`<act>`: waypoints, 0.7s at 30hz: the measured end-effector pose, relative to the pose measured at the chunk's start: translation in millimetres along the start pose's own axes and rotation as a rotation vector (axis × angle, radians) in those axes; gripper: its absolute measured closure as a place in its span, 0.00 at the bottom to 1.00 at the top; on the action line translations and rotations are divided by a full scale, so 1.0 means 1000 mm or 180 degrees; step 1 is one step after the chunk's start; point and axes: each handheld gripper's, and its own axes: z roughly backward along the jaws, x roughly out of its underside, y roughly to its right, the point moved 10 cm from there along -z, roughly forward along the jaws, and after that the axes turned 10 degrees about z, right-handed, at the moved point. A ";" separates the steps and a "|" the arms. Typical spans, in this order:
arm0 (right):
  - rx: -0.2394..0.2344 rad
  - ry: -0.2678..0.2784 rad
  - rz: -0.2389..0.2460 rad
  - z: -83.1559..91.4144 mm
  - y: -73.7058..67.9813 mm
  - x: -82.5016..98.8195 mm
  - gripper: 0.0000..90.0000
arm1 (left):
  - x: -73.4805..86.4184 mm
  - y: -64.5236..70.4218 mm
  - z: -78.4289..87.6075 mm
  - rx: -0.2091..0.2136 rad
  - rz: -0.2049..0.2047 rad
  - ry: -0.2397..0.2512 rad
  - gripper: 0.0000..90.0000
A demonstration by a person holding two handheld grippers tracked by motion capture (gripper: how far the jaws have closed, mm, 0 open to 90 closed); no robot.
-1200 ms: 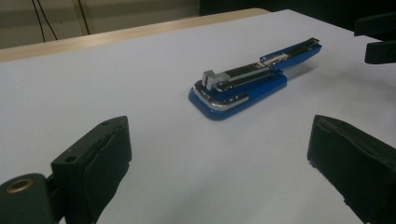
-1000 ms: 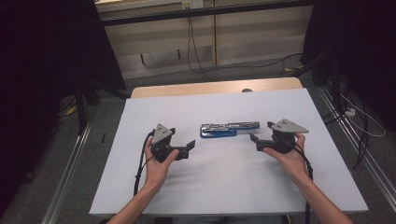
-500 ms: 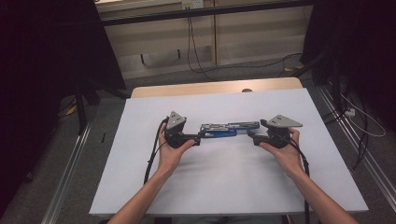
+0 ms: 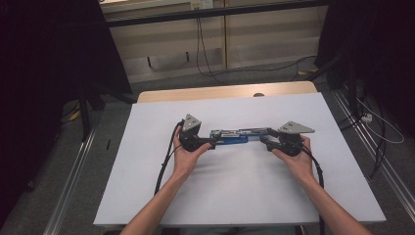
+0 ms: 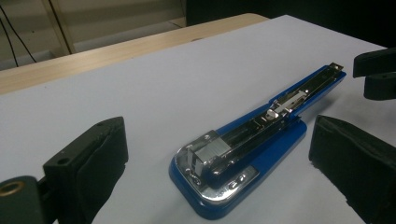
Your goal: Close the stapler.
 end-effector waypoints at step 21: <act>-0.0093 -0.0159 0.0039 -0.002 -0.002 0.009 1.00 | 0.021 0.001 -0.002 0.0033 0.0100 -0.0319 0.51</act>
